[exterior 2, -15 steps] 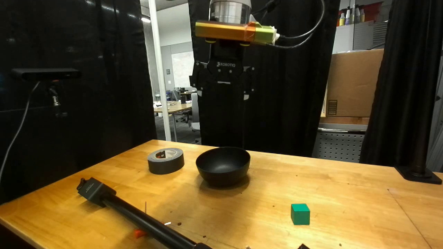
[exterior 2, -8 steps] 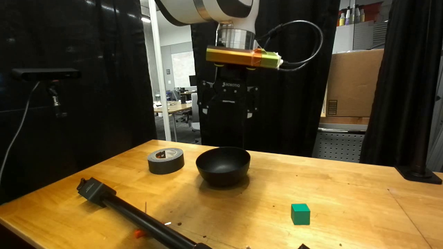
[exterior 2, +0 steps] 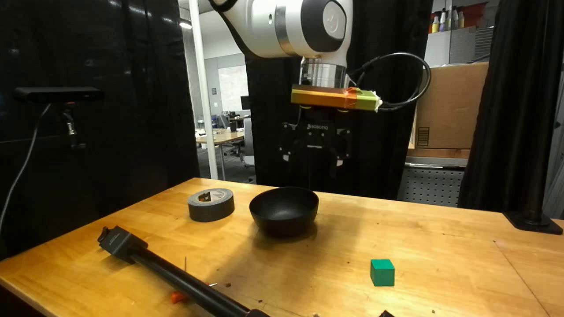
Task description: Pick up the black bowl from the table and move it to the right.
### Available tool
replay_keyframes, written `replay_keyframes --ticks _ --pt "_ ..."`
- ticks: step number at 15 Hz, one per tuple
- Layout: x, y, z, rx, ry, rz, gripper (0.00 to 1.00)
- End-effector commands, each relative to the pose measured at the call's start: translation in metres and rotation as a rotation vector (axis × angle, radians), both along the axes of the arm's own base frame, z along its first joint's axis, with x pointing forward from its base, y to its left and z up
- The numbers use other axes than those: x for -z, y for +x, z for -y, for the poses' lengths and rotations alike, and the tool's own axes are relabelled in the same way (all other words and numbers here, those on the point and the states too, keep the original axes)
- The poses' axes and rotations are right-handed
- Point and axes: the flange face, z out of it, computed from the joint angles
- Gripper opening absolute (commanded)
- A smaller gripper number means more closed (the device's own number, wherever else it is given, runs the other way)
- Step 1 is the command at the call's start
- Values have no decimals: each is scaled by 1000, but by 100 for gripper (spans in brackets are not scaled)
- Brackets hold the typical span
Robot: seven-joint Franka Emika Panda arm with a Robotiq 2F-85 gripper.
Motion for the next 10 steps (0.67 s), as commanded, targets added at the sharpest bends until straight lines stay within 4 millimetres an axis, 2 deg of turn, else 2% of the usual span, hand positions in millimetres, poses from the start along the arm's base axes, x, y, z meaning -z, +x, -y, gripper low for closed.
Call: replay_keyframes --ticks 1,5,10 --pt "9 28 9 12 -10 14 100" --pt "33 41 -6 -5 -28 -10 100" --pt "56 47 -19 -29 -21 -48 100"
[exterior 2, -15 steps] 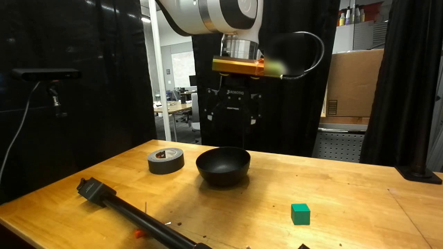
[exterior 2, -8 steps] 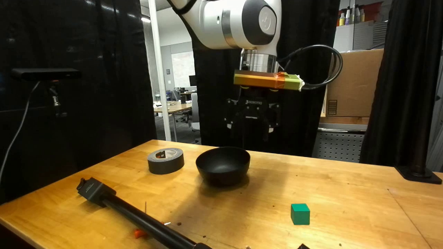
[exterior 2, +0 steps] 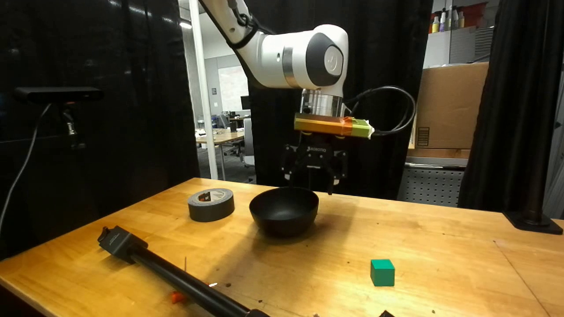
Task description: Pick up the black bowl from the table and move it to the right.
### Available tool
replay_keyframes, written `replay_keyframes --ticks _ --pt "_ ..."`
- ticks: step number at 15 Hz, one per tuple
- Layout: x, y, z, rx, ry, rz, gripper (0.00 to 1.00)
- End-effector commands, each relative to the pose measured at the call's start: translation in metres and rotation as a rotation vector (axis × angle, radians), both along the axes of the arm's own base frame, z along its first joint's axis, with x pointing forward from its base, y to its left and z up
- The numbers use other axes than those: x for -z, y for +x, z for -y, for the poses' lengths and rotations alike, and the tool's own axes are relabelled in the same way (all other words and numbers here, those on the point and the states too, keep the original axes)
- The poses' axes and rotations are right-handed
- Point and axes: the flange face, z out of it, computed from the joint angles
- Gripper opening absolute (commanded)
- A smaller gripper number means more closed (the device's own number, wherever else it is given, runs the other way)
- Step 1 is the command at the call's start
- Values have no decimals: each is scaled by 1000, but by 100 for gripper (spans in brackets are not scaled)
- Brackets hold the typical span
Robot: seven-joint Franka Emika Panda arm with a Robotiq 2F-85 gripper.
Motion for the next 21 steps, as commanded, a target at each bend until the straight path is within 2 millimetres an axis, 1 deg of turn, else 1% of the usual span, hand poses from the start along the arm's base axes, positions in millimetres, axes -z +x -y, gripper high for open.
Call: replay_keyframes --ticks 1,6,9,12,15,16,17,18,19,21 --pt "5 11 -1 -1 -13 1 100" --pt "18 7 12 19 -10 -22 100" --pt "28 5 15 26 -12 -39 100" --pt "36 5 13 21 -13 -53 100" --pt "39 5 9 14 -20 -58 100" --pt "38 5 7 12 -24 -60 94" --pt "38 5 6 12 -28 -62 84" --pt "35 3 5 12 -32 -64 68" --pt "34 2 4 11 -36 -67 58" --pt "28 -5 1 15 -40 -78 42"
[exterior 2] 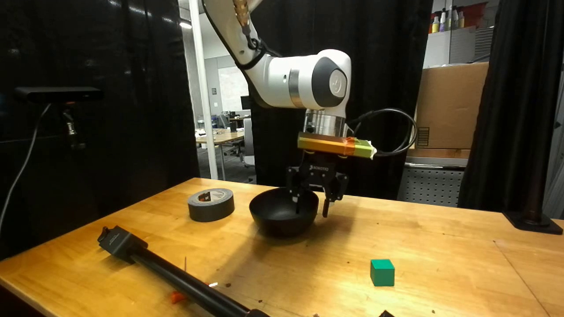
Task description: Pick up the black bowl from the table and move it to the right.
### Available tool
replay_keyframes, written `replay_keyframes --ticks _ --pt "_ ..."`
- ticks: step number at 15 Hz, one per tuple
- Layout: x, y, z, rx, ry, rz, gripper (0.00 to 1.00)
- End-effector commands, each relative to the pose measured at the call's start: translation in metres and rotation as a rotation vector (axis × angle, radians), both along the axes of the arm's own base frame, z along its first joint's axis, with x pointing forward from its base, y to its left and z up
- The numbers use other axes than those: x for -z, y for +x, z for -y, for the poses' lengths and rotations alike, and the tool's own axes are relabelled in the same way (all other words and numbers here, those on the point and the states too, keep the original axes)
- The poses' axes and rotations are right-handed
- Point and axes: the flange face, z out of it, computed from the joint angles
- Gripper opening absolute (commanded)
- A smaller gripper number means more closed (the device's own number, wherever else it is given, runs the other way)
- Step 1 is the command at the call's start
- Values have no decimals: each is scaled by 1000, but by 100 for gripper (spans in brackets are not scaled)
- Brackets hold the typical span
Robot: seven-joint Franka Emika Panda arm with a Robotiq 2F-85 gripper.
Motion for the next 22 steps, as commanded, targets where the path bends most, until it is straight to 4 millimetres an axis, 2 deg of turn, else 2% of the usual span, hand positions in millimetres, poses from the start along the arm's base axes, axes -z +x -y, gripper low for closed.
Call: replay_keyframes --ticks 1,5,6,11,16,18,22 --pt "-20 -12 -7 5 -35 -7 36" --pt "-43 -28 -14 9 -64 -13 5" --pt "-50 -32 -16 14 -65 -7 1" --pt "-77 -53 -8 55 -76 20 1" --pt "-92 -65 9 98 -107 46 1" --pt "-100 -67 23 114 -132 58 1" --pt "-122 -73 69 212 -143 97 1"
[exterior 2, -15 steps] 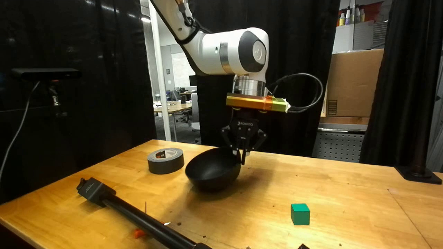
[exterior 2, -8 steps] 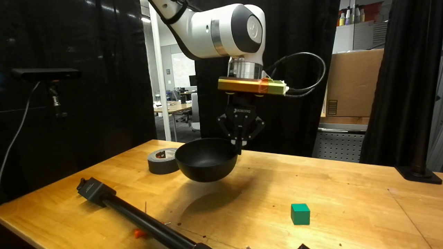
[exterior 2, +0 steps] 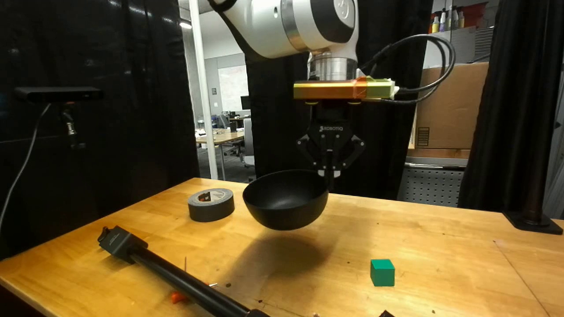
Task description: Pick up the black bowl from the table and move it to the right.
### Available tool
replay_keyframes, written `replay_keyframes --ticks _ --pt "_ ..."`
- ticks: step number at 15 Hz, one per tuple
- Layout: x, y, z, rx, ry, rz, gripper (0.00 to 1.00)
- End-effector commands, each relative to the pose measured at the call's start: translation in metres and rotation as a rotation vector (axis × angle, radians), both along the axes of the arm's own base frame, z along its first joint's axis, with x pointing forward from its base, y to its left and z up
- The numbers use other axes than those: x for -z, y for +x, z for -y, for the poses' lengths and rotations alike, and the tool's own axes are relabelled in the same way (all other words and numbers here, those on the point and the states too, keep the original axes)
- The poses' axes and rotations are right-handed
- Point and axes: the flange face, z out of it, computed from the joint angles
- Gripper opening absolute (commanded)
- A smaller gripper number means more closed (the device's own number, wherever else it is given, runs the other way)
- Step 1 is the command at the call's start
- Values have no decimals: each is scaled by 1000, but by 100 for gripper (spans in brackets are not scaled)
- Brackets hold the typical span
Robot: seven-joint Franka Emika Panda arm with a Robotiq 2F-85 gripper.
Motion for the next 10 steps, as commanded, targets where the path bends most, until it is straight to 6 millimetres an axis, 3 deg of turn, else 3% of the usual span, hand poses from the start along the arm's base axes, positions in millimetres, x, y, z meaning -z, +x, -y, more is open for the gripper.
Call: replay_keyframes --ticks 1,4,10 --pt "-31 -12 38 97 -7 59 1" --pt "-36 -21 65 176 17 79 1" --pt "-21 -33 88 299 31 63 1"
